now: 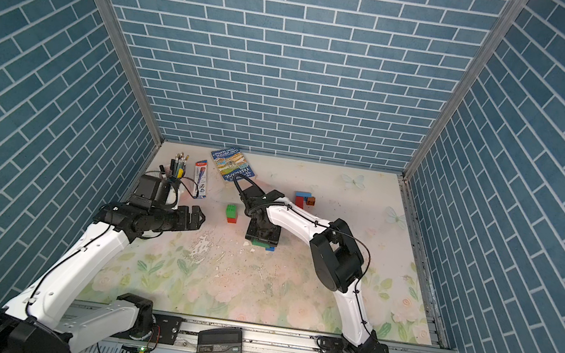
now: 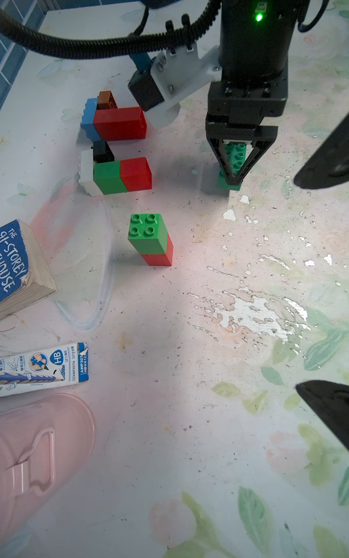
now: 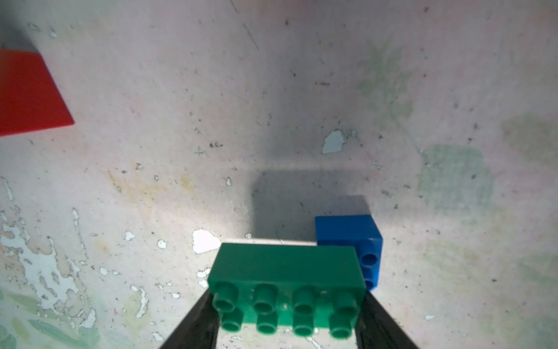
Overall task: Assemble the letter r with lego
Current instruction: Assemble the lego brick with the lego brick.
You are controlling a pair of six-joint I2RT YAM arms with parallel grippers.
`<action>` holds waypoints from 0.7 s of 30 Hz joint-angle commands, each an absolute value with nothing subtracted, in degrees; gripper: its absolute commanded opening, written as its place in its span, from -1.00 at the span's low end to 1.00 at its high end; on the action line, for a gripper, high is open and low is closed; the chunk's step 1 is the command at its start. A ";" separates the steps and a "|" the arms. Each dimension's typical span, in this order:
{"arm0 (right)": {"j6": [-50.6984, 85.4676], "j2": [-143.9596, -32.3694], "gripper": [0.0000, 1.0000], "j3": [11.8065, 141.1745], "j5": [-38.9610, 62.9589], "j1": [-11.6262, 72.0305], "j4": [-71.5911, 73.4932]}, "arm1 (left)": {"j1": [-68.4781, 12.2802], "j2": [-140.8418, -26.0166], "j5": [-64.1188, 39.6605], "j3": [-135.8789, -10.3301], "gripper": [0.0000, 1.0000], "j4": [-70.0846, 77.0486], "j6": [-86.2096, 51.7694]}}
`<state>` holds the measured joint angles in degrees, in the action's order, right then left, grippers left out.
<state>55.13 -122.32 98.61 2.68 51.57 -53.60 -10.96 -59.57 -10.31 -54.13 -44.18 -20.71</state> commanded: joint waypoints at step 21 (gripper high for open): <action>53.57 -130.97 -0.52 100.43 7.51 50.36 -62.49 | -9.32 -60.34 -11.96 -55.63 0.99 -43.68 -20.44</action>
